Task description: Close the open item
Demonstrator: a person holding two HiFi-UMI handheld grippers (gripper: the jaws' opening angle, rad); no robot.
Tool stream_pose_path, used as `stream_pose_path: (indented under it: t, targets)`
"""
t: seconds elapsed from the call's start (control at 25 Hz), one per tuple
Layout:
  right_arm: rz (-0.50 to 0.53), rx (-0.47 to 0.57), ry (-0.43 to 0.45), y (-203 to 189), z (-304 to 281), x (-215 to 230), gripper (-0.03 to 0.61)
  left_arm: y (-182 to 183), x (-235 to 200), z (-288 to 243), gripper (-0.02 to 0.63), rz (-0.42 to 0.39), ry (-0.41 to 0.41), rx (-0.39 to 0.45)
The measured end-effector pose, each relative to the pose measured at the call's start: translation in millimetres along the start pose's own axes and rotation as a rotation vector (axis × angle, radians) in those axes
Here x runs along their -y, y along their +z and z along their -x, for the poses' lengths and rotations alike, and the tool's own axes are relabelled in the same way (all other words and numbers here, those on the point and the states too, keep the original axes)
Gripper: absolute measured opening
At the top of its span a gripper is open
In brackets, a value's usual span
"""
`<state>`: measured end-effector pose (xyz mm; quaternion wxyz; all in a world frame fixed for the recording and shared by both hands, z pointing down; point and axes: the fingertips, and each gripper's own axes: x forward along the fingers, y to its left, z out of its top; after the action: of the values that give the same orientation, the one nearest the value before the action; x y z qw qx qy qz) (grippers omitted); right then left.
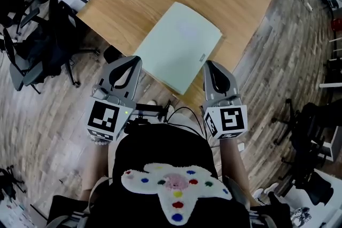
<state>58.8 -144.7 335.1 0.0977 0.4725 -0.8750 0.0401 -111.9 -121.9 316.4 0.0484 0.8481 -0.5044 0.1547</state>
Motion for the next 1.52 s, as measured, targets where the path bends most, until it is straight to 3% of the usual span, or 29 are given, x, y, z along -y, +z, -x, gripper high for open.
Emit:
stream_pose_path:
  t: [1.52]
  targets:
    - [-0.006, -0.036, -0.018, -7.1, -0.3, 3.9, 0.008, -1.5, -2.9, -6.7, 0.006, -0.029, 0.005, -0.001]
